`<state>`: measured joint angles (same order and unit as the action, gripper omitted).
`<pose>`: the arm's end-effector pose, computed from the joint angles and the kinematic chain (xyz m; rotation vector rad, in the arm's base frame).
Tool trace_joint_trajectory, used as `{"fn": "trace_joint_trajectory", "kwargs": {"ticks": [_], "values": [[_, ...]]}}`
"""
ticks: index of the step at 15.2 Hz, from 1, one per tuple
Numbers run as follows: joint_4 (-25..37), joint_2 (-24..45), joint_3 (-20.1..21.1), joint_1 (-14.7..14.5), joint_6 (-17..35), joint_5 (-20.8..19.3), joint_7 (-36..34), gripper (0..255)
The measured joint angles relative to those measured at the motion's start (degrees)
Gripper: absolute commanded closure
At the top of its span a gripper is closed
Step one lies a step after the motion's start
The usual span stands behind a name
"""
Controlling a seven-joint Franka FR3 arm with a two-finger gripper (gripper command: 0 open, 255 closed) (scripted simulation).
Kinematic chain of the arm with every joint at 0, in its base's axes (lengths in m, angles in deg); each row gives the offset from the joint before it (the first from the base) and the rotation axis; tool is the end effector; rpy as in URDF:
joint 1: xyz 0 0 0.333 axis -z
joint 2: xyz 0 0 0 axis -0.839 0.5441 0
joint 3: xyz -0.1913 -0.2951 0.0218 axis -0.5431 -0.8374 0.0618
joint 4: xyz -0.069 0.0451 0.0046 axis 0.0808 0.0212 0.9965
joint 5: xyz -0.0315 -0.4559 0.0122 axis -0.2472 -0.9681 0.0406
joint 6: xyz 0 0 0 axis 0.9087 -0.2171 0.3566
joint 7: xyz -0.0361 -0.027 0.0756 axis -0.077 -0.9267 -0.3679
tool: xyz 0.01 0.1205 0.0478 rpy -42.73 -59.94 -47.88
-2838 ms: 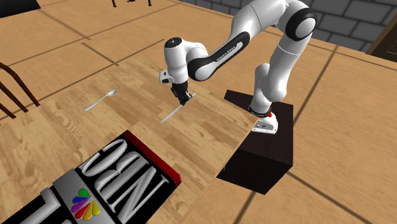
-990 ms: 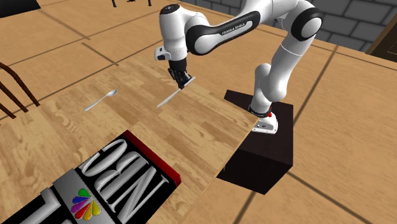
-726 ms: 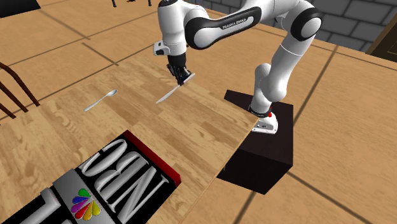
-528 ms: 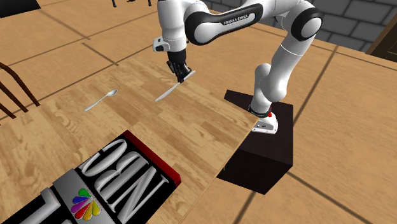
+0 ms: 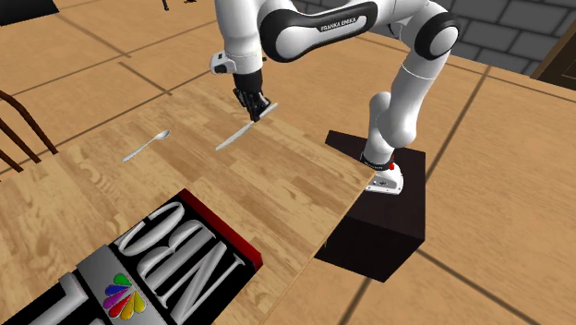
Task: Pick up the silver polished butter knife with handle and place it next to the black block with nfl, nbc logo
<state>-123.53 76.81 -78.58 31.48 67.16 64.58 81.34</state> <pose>0.4636 0.3153 0.6008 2.5346 1.8072 -0.0690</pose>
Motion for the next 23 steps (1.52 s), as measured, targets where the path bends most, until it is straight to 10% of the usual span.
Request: {"fn": "trace_joint_trajectory", "kwargs": {"ticks": [15, 23], "values": [[35.76, 28.6, 8.26, -10.38, -8.37, -5.82, -17.52, 255], [31.54, 29.39, 8.41, -10.8, -3.44, -6.01, -18.68, 255]]}}
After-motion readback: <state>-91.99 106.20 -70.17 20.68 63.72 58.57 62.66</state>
